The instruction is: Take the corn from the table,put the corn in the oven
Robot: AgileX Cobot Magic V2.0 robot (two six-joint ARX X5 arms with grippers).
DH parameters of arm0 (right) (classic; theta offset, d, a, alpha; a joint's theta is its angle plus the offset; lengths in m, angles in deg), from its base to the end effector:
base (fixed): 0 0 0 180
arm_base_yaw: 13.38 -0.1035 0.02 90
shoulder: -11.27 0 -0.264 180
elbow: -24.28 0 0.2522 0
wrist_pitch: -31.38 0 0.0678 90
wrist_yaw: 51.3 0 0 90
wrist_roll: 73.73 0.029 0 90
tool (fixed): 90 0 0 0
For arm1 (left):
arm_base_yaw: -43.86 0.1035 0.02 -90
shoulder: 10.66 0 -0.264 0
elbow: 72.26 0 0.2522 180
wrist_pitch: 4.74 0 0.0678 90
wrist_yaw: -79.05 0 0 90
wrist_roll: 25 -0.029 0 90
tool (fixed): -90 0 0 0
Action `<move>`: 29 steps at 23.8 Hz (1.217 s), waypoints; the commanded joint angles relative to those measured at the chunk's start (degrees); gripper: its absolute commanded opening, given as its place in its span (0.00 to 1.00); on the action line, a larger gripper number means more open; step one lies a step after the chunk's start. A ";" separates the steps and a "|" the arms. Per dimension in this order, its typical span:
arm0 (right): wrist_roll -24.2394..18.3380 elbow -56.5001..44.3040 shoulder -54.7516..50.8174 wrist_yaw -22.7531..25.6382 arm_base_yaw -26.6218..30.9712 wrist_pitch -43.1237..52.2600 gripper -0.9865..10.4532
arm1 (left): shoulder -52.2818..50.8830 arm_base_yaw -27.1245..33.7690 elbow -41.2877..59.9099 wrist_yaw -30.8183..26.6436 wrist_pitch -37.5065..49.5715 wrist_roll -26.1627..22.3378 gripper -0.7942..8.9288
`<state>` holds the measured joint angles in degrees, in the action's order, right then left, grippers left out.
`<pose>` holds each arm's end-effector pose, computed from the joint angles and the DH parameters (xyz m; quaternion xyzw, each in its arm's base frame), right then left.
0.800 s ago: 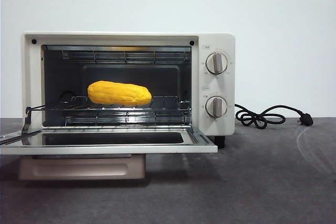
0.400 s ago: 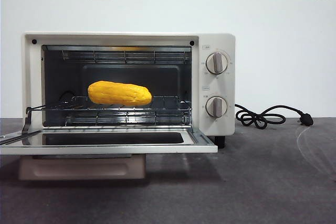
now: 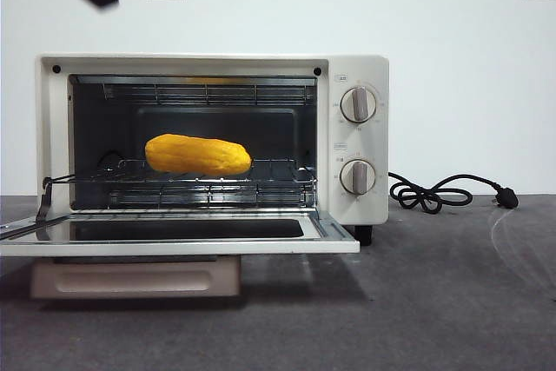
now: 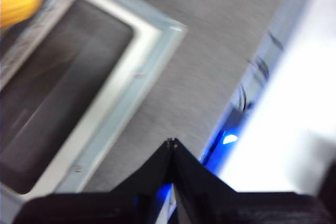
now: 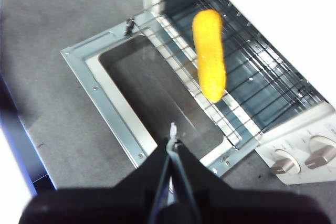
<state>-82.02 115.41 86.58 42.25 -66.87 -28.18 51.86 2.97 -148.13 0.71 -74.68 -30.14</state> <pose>0.1595 0.2124 0.3607 -0.2382 0.2981 0.4144 0.8262 0.1447 -0.1331 0.3156 0.1549 0.4407 -0.4100 0.7834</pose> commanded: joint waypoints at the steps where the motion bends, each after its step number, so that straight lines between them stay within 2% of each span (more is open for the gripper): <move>1: 0.63 0.17 -0.20 -0.13 0.52 0.04 0.08 | 0.61 12.41 0.59 9.57 1.42 -0.83 0.07; 4: 0.63 0.17 -0.20 -0.15 1.29 -0.09 0.08 | 1.03 22.84 0.61 17.64 1.75 -0.94 0.07; 11: 0.72 0.17 -0.20 -1.31 3.76 -0.11 0.08 | 1.03 41.53 1.20 22.69 0.59 -2.62 0.07; 14: 0.83 0.17 -0.20 -4.72 5.79 -0.09 0.08 | 1.03 47.12 2.93 26.43 0.33 -4.07 0.07; 17: 0.83 0.17 -0.20 -9.57 9.38 -0.13 0.08 | 1.03 52.43 8.02 26.86 1.36 -4.81 0.07; 21: 0.81 0.17 -0.20 -13.94 13.31 -0.35 0.08 | 1.44 55.95 18.14 26.69 8.31 -3.28 0.07; 23: 0.76 0.17 -0.20 -14.64 14.21 -0.35 0.08 | 2.84 55.93 22.53 26.71 12.98 -0.33 0.07; 29: 0.72 0.17 -0.20 -14.69 14.29 -0.68 0.08 | 12.68 55.82 24.13 25.86 21.62 3.85 0.07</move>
<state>-81.74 115.41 86.58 27.76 -52.62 -29.06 63.80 58.82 -124.22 26.67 -53.48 -27.28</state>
